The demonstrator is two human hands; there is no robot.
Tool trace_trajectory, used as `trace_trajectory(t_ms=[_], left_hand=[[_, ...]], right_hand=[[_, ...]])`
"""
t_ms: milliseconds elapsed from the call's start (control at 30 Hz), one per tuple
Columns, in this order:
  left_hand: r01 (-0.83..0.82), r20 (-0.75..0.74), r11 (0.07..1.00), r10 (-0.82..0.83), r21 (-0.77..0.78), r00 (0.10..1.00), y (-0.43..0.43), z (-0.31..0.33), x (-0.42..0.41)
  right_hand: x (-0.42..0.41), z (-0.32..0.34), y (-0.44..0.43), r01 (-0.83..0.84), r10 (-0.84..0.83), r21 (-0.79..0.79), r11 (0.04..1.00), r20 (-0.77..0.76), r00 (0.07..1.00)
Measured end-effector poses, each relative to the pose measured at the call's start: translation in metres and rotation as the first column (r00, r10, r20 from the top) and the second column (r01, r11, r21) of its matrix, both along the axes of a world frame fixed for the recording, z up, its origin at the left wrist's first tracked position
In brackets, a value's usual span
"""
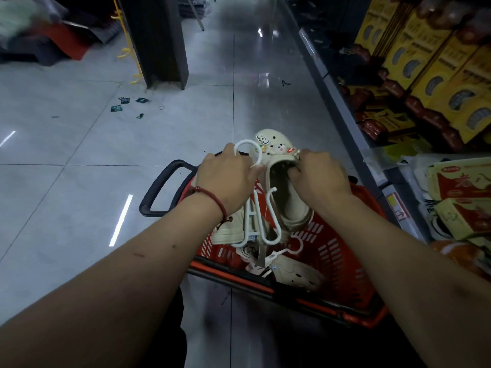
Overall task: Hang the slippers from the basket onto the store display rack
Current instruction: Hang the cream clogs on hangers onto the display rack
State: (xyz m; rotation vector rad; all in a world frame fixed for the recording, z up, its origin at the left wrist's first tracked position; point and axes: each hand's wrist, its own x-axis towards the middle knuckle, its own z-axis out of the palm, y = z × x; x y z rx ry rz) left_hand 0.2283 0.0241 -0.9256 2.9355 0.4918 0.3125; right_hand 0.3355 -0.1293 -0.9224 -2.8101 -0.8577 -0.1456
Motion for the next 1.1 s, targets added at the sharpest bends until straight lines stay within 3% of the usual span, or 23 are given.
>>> trace_trajectory(t_ms=[200,367,667,933,1000,1100], left_hand=[[-0.077,-0.017,0.997,0.076,-0.007,0.997,0.002,-0.003,0.001],[-0.147,-0.043,0.989,0.146,-0.025,0.988,0.010,-0.005,-0.001],[-0.217,-0.017,0.971,0.216,-0.099,0.976,0.028,-0.007,0.000],[-0.355,0.010,0.914,0.364,-0.196,0.931,0.058,-0.001,-0.008],[-0.370,0.023,0.911,0.380,-0.179,0.925,0.063,-0.003,-0.011],[-0.374,0.031,0.918,0.381,-0.132,0.924,0.065,-0.001,-0.017]], right_hand=[[-0.005,0.003,0.001,-0.052,0.054,-0.033,0.998,0.052,0.997],[-0.015,0.003,0.003,-0.198,0.205,-0.064,0.978,0.132,0.970],[-0.027,-0.008,-0.002,-0.334,0.378,-0.225,0.915,0.190,0.906],[-0.032,-0.016,-0.008,-0.451,0.480,-0.170,0.876,0.224,0.848],[-0.031,-0.018,-0.007,-0.447,0.475,-0.172,0.878,0.188,0.860],[-0.031,-0.019,-0.002,-0.442,0.452,-0.185,0.878,0.015,0.892]])
